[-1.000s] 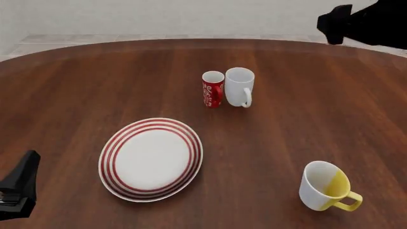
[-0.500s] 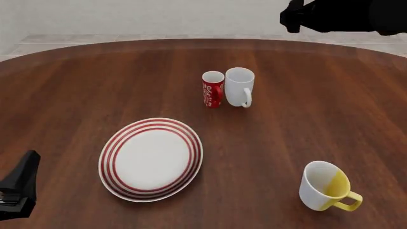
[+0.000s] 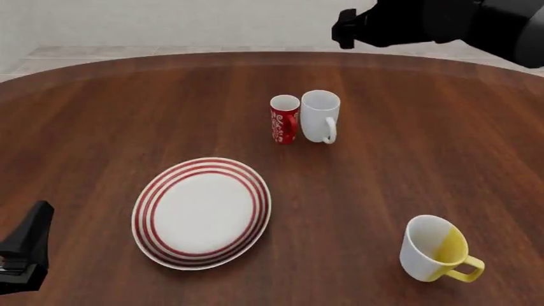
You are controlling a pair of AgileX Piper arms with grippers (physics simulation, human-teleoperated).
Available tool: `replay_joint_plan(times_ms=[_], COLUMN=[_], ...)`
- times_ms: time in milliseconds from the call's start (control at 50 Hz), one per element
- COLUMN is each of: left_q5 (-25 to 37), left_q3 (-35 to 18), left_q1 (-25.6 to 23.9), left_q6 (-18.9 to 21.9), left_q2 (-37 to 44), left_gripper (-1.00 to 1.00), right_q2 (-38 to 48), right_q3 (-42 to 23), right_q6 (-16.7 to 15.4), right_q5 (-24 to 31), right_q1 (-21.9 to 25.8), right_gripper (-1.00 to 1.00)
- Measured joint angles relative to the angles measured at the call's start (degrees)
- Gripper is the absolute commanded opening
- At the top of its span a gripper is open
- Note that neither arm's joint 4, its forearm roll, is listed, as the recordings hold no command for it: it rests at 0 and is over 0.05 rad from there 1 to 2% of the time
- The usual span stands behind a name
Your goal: Pick up the red mug and put it on the plate
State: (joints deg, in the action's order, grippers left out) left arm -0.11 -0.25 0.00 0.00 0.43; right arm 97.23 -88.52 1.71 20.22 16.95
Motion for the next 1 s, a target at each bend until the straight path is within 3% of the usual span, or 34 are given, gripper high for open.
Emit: replay_joint_plan(times_ms=[1000], left_q5=[0.0], left_q3=[0.0], left_q1=[0.0], left_q6=[0.0], left_q2=[0.0], left_gripper=[1.00], right_q2=[11.4], right_q3=[-6.9], right_q6=[1.9], right_q5=[1.4], right_q1=[5.9], right_gripper=[1.00])
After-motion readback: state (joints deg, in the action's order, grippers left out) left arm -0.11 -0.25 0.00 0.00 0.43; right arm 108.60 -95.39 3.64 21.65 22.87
